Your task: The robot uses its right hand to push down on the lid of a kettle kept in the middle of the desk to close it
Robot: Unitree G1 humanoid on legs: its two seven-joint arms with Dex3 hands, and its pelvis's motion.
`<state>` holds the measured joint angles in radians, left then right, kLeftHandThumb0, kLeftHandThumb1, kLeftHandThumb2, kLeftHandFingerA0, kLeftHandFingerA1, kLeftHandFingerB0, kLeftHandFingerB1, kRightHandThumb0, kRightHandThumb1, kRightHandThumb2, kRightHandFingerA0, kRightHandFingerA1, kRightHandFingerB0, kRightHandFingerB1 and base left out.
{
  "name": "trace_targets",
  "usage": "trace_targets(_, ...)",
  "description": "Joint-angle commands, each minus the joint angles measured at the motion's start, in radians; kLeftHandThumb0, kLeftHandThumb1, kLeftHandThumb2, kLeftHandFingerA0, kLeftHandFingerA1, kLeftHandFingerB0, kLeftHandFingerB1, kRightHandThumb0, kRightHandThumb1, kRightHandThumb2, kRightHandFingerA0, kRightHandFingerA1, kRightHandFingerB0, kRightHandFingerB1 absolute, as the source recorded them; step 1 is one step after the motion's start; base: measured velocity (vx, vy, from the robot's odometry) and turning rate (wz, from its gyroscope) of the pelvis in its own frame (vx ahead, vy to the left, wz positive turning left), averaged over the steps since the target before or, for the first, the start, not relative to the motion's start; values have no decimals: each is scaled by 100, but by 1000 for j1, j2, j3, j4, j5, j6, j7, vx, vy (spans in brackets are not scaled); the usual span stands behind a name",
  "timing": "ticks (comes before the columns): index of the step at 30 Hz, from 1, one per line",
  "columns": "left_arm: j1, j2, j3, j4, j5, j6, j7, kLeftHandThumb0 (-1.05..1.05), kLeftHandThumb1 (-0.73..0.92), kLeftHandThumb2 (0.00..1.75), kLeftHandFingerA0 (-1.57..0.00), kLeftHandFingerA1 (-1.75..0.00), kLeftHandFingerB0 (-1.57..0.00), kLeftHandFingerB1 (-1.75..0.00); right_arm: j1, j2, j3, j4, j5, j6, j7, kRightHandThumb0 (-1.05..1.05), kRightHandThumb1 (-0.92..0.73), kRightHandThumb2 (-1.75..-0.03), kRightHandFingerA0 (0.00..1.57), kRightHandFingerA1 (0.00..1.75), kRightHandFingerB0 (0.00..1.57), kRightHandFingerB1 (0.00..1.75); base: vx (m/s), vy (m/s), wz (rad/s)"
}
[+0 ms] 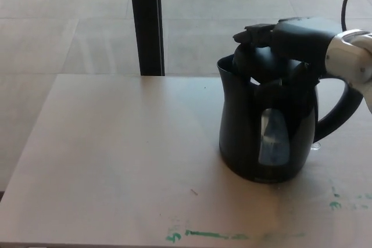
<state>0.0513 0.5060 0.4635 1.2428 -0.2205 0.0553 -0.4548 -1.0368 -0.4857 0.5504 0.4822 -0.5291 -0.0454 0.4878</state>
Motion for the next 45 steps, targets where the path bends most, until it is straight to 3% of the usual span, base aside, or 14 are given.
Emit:
trace_targets(1, 8, 28, 7, -5, -17, 5, -18, -64, 66, 60, -52, -51, -37, -36, 140, 35, 34, 45, -33, -8, -4, -87, -78, -64, 15, 44, 17, 31, 0, 0, 0)
trace_targets(11, -3, 35, -13, -13, -2, -4, -27, -65, 67, 60, -53, -54, -36, -37, 278, 104, 100, 147, -98, 25, -97, -88, -78, -64, 18, 44, 19, 30, 0, 0, 0)
trace_targets(12, -8, 33, -6, -7, -8, -1, -22, -64, 53, 90, -48, -63, -32, -50, 286, 110, 118, 156, -111, 24, -97, -88, -78, -64, 17, 43, 18, 30, 0, 0, 0)
trace_targets(15, -12, 31, -15, -5, 2, -9, -12, -65, 66, 60, -55, -54, -38, -37, 316, 131, 141, 195, -110, 5, -110, -88, -76, -64, 14, 47, 18, 31, 0, 0, 0)
trace_targets(17, -23, 32, -10, -8, -5, -2, -11, -67, 54, 90, -51, -63, -30, -49, 320, 137, 163, 189, -133, 23, -105, -90, -78, -65, 13, 47, 15, 31, 0, 0, 0)
trace_targets(22, -34, 35, 0, -8, -15, 27, -1, -64, 65, 60, -52, -53, -40, -37, 345, 142, 243, 190, -207, 35, -121, -93, -82, -65, 4, 47, 9, 34, 0, 0, 0)
trace_targets(23, -38, 34, -1, 0, -13, 23, 0, -67, 54, 89, -49, -61, -35, -50, 345, 154, 265, 213, -226, 60, -108, -90, -62, -106, 0, 43, 9, 37, 0, 0, 0)
trace_targets(24, -40, 33, 0, 1, -13, 23, 6, -64, 52, 89, -50, -61, -36, -50, 346, 154, 270, 220, -229, 56, -112, -92, -80, -64, 1, 49, 9, 36, 0, 0, 0)
trace_targets(25, -37, 29, 0, 1, -13, 19, 8, -63, 65, 60, -56, -54, -40, -37, 351, 149, 274, 225, -228, 49, -114, -88, -60, -103, 3, 45, 8, 39, 0, 0, 0)
trace_targets(30, -35, 25, 0, 3, -12, 16, 15, -72, 53, 88, -54, -62, -31, -48, 333, 107, 254, 203, -209, 50, -102, -90, -67, -108, 0, 45, 11, 31, 0, 0, 0)
trace_targets(33, -28, 29, -5, -1, -7, 7, 9, -65, 64, 60, -57, -50, -37, -36, 292, 85, 204, 201, -171, 57, -91, -90, -82, -65, 7, 43, 11, 29, 0, 0, 0)
trace_targets(34, -26, 29, 0, 0, -11, 9, 13, -67, 53, 89, -52, -61, -31, -48, 272, 67, 182, 194, -156, 42, -95, -96, -67, -107, 3, 50, 6, 37, 0, 0, 0)
trace_targets(35, -22, 29, 0, -2, -11, 7, 13, -64, 64, 59, -59, -54, -42, -37, 262, 52, 172, 186, -151, 32, -99, -93, -67, -108, 2, 50, 2, 36, 0, 0, 0)
trace_targets(45, -5, 31, 7, -1, -20, 9, -5, -66, 51, 87, -49, -61, -30, -49, 101, -1, 35, 148, -26, 76, 49, -92, -63, -107, 8, 26, 7, 33, 0, 0, 0)
